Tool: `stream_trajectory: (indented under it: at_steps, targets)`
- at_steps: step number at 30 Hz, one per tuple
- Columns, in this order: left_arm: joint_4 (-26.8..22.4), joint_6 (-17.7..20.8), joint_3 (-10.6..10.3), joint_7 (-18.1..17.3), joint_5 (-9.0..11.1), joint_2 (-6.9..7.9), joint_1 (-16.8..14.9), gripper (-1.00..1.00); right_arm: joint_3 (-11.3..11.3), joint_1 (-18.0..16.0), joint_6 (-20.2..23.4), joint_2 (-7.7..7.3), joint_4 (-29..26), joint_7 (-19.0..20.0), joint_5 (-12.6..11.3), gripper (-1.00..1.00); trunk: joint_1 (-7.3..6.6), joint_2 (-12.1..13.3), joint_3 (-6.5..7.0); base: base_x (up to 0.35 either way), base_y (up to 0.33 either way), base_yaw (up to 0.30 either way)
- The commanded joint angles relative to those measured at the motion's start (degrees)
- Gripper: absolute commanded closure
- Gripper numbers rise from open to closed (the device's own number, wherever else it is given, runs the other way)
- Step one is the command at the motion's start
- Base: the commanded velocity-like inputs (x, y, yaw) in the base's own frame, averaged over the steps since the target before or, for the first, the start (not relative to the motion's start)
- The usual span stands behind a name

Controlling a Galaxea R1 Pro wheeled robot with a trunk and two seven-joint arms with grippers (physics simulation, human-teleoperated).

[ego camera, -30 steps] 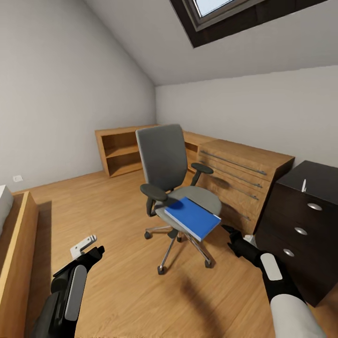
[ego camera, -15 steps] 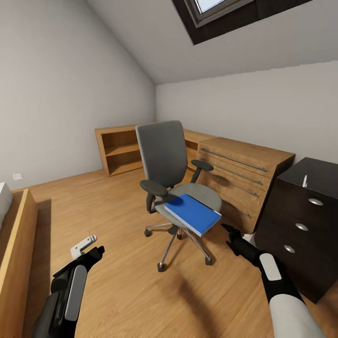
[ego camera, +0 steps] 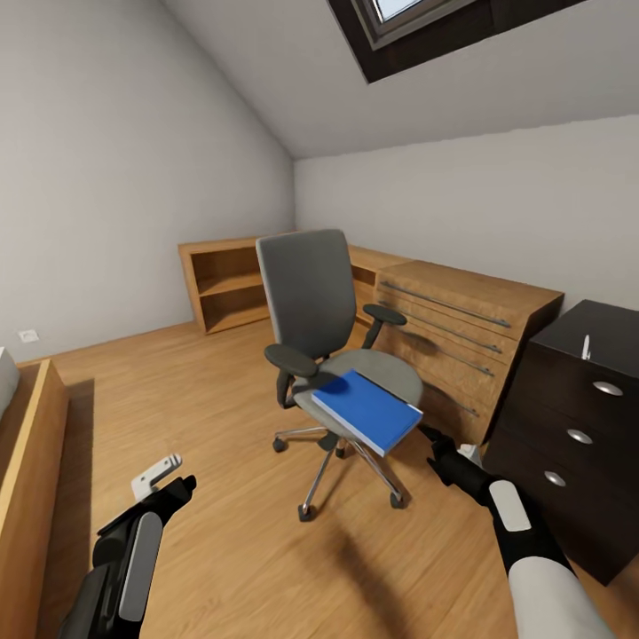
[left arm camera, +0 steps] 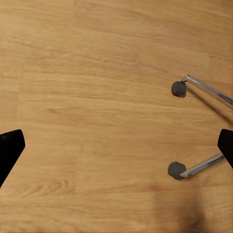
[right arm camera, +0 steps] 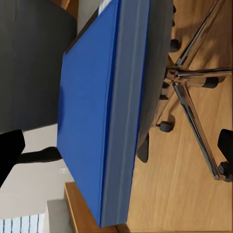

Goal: In the bedroom, organize the workspace by keeping the computer under the desk, ensuring the monitor is on the desk, placing the keyboard on the desk next to the monitor, placing the mouse on the desk next to the keyboard, moving the folder from the swivel chair onto the desk next to the mouse, stacking the notebook on top of the folder with the pen on top of the notebook, and positioning the swivel chair next to the desk.

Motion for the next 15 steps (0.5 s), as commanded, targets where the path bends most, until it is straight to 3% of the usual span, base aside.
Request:
stream_trajectory:
  at_steps: [1,15]
  targets:
    - [-0.1,0.2,0.1,0.4,0.6,-0.04,0.0,-1.0,-0.2,-0.1,0.4,0.01,0.3,0.1,-0.1,-1.0,-0.01,0.0,-0.06,0.02,0.002,0.0]
    - [-0.6,0.2,0.1,0.4,0.6,-0.14,0.1,-1.0,0.0,-0.1,-1.1,-0.24,5.2,0.0,0.1,-1.0,-0.01,0.0,-0.06,0.043,0.023,0.0]
